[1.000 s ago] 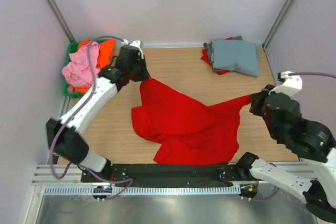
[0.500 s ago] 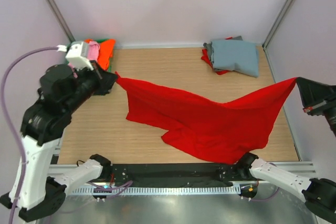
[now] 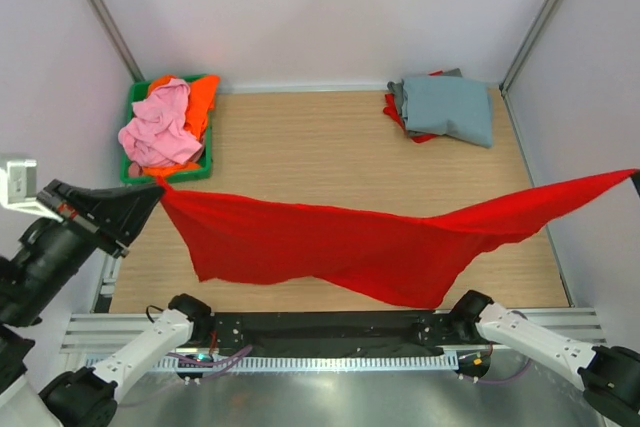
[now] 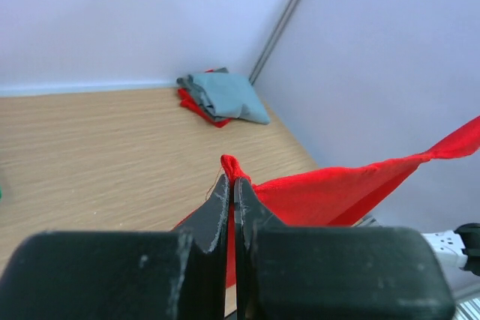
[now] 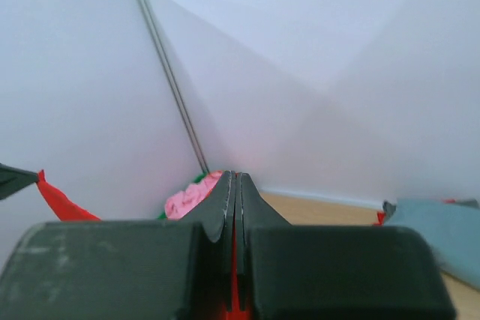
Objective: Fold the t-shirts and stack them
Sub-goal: Flatten the tshirt out
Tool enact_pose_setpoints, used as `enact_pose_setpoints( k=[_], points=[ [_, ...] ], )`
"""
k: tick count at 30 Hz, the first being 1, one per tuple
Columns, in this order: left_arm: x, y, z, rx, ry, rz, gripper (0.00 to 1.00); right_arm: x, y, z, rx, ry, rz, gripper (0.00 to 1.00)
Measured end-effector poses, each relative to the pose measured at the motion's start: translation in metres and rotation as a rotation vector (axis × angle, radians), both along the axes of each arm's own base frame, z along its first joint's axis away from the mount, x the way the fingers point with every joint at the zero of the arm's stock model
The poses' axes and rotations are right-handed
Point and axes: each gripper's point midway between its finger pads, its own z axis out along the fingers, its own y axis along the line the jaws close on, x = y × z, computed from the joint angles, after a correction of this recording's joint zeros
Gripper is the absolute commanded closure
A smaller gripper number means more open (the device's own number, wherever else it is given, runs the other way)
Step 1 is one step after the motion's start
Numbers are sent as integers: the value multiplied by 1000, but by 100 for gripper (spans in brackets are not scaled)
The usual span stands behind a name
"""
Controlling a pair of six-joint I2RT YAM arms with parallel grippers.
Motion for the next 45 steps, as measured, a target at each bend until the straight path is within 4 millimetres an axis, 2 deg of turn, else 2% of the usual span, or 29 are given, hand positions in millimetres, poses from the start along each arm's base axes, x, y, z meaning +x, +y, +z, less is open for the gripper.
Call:
enact_pose_setpoints(
  k=[8, 12, 14, 17, 21, 23, 24, 25, 26, 27, 28, 29, 30, 31, 32, 33, 34, 35, 36, 38, 39, 40, 42, 43, 45],
  points=[
    [-43, 1, 22, -33, -150, -101, 100, -61, -43, 36, 115, -223, 23, 99],
    [-41, -2, 32, -38, -190, -103, 100, -67, -52, 46, 115, -256, -86, 99],
    [-31, -5, 32, -26, -193, -93, 100, -52, -49, 51, 100, -229, -167, 99],
    [1, -12, 22, 10, -158, -56, 100, 0, -33, 51, 38, -131, -287, 99],
    [77, -24, -7, 98, -46, 59, 100, 124, 22, 31, -138, 79, -444, 99],
    [133, -32, -31, 169, 45, 139, 100, 206, 64, 1, -285, 196, -526, 99],
    [162, -36, -44, 202, 89, 175, 100, 239, 80, -14, -342, 240, -553, 99],
    [193, -38, -59, 229, 142, 210, 100, 293, 100, -45, -429, 313, -588, 99],
    [225, -40, -77, 251, 200, 234, 100, 327, 114, -67, -477, 356, -592, 99],
    [249, -39, -91, 257, 242, 260, 100, 377, 130, -107, -540, 423, -598, 99],
    [284, -33, -115, 265, 307, 300, 100, 411, 139, -142, -586, 476, -595, 99],
    [319, -28, -148, 274, 391, 331, 100, 448, 147, -193, -651, 557, -579, 99],
    [347, -19, -178, 287, 467, 363, 100, 476, 151, -242, -704, 631, -563, 92],
    [373, -13, -209, 292, 537, 387, 96, 505, 153, -297, -759, 718, -549, 72],
    [395, -4, -246, 312, 622, 411, 89, 524, 156, -332, -778, 765, -540, 11],
    [418, 4, -279, 330, 704, 438, 59, 545, 159, -374, -800, 810, -529, 0],
    [441, 10, -309, 344, 760, 455, 45, 561, 158, -408, -824, 845, -525, 0],
    [455, 15, -337, 353, 833, 471, 33, 570, 157, -441, -846, 880, -520, 0],
    [466, 17, -357, 359, 880, 475, 29, 573, 154, -466, -864, 918, -515, 0],
    [471, 20, -386, 368, 959, 486, 19, 564, 150, -498, -894, 989, -503, 0],
    [464, 20, -392, 379, 989, 489, 16, 559, 149, -503, -891, 1007, -499, 0],
    [455, 19, -392, 387, 1011, 490, 8, 553, 149, -503, -885, 1017, -493, 0],
    [438, 11, -376, 383, 999, 484, 4, 532, 150, -486, -859, 1027, -475, 0],
    [421, 6, -358, 377, 984, 476, 4, 524, 151, -472, -840, 1021, -467, 0],
    [394, -3, -312, 347, 910, 462, 4, 503, 152, -418, -756, 967, -450, 0]
  ],
)
